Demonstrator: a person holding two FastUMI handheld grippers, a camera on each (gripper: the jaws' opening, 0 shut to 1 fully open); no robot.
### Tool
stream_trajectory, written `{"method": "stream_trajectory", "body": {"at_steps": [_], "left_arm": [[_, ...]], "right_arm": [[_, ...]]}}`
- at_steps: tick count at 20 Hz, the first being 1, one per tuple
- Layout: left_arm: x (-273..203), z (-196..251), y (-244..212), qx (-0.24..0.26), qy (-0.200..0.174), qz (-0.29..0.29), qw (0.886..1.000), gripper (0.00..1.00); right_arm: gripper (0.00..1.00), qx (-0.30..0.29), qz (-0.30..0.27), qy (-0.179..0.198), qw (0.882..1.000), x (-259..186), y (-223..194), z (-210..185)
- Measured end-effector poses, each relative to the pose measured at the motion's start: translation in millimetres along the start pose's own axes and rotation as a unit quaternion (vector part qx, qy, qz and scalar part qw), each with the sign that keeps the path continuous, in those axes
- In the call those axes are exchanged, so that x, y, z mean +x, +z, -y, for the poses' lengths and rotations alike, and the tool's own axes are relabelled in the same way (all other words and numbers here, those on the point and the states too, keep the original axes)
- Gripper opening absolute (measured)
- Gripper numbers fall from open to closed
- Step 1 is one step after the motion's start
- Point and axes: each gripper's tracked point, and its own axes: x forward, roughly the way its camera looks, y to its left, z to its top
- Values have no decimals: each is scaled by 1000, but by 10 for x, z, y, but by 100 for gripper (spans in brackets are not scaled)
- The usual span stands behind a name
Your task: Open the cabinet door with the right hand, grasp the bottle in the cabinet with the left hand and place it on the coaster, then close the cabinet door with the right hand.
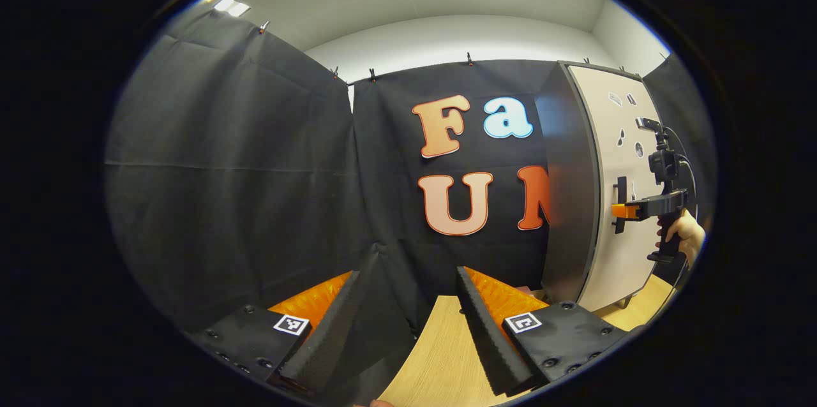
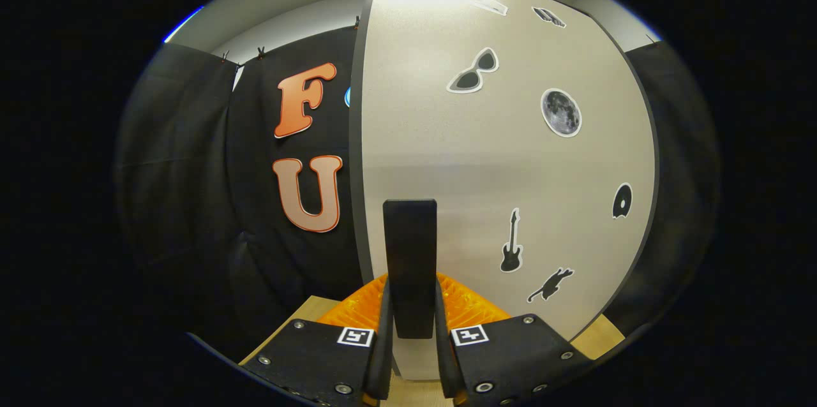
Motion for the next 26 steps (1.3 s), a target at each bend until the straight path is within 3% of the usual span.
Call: {"method": "stream_trajectory", "body": {"at_steps": [3, 8, 13, 20, 26], "left_arm": [[126, 69, 37, -2, -3, 4, 1000, 95], [-172, 167, 45, 1, -15, 7, 1000, 95], [-139, 331, 85, -3, -28, 12, 1000, 94], [-102, 607, 110, -16, -55, 13, 998, 94], [-102, 1007, 116, -28, -91, 10, 995, 94]], "right_arm": [[30, -3, -3, 14, 1000, -330, -37, -1], [27, 4, -1, 40, 999, -953, -141, 216], [27, 3, -6, 42, 999, -1468, -220, 466], [24, 14, -9, 22, 1000, -1977, -235, 826], [20, 21, -12, -27, 999, -2270, -264, 1190]]}}
